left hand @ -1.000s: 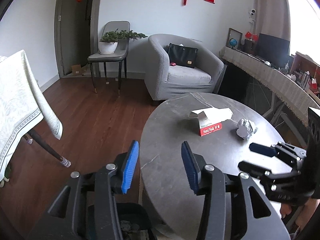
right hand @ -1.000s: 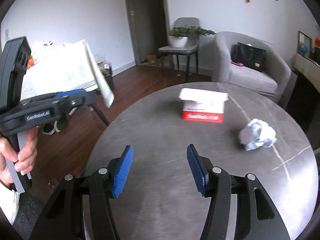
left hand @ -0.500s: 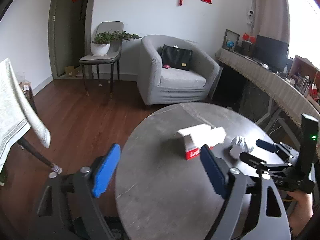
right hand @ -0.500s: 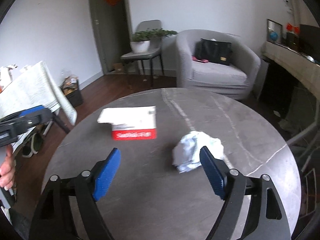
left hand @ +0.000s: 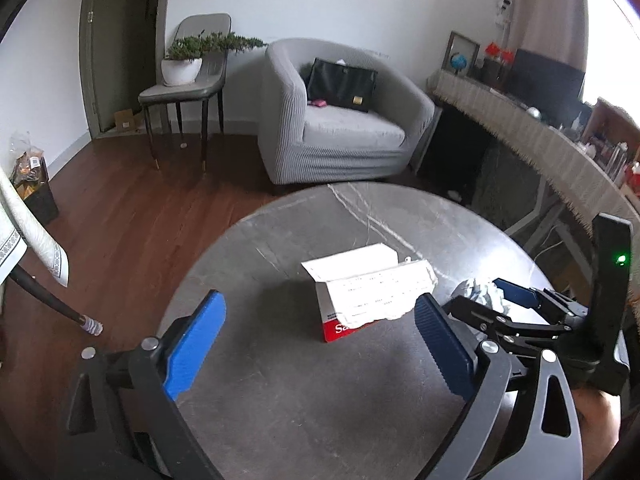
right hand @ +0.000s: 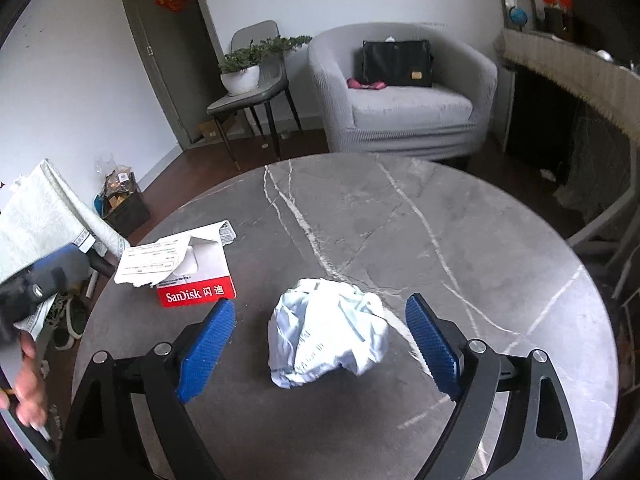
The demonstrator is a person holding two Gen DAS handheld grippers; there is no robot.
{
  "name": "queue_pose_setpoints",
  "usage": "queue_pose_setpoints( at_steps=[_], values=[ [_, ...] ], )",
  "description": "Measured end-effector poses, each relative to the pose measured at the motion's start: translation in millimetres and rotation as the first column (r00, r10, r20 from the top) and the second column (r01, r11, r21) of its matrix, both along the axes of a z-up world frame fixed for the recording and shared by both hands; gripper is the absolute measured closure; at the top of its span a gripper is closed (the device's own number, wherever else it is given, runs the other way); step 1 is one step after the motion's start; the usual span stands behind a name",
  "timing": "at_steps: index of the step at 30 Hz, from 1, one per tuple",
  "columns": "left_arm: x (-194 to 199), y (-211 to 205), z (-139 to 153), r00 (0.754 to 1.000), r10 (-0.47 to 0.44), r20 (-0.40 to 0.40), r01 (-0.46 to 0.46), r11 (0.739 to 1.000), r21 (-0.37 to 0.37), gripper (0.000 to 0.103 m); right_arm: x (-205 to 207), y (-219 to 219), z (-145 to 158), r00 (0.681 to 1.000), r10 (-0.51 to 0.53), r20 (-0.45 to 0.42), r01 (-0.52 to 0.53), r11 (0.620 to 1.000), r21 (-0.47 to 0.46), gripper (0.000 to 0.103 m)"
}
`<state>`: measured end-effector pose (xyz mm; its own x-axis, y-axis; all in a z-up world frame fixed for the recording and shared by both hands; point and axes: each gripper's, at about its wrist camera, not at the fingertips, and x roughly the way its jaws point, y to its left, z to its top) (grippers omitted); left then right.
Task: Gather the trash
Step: 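Grasp the SanDisk box with the left tool while the right tool grasps the crumpled white paper, then carry both items to the green bin and open the left tool to drop the box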
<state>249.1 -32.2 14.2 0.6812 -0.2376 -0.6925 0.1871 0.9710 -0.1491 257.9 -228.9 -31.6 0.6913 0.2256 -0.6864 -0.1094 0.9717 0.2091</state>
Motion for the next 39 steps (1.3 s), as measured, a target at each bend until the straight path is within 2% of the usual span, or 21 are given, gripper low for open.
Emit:
queue_pose_setpoints(
  at_steps=[2,5,8,16,20,29,34,39],
  values=[
    [4,-7,-4,1.000,-0.003,-0.017,0.003,1.000,0.003,0.006,3,3,-3,1.000,0.004,-0.018,-0.004,1.000,-0.028,0.034],
    [10,-18,-9,0.999,-0.004,-0.035,0.004,1.000,0.014,0.005,6,3,-8,0.999,0.023,-0.037,-0.024,0.999,-0.032,0.044],
    [15,-28,-15,0.999,-0.005,-0.054,0.007,0.999,0.040,0.005,2,-6,-4,1.000,0.018,-0.007,-0.019,0.999,-0.031,0.045],
    [30,-48,-35,0.991,0.023,-0.135,-0.015,0.998,0.063,0.005,1,-42,6,0.999,-0.023,0.026,0.022,0.998,0.058,0.045],
    [35,-53,-43,0.986,0.067,-0.154,-0.053,0.995,0.088,0.005,0,-48,8,0.999,-0.023,0.033,0.020,0.997,0.079,0.045],
    [47,-59,-48,0.977,0.161,-0.141,-0.142,0.980,0.141,0.005,-3,-54,10,0.999,-0.023,0.034,0.020,0.996,0.090,0.045],
    [48,-53,-49,0.970,0.208,-0.124,-0.193,0.973,0.125,0.005,-4,-55,12,0.999,-0.023,0.041,0.018,0.995,0.098,0.045],
    [51,-54,-48,0.973,0.198,-0.117,-0.185,0.976,0.111,0.008,-5,-53,12,0.999,-0.017,0.040,0.013,0.995,0.098,0.045]
  ],
)
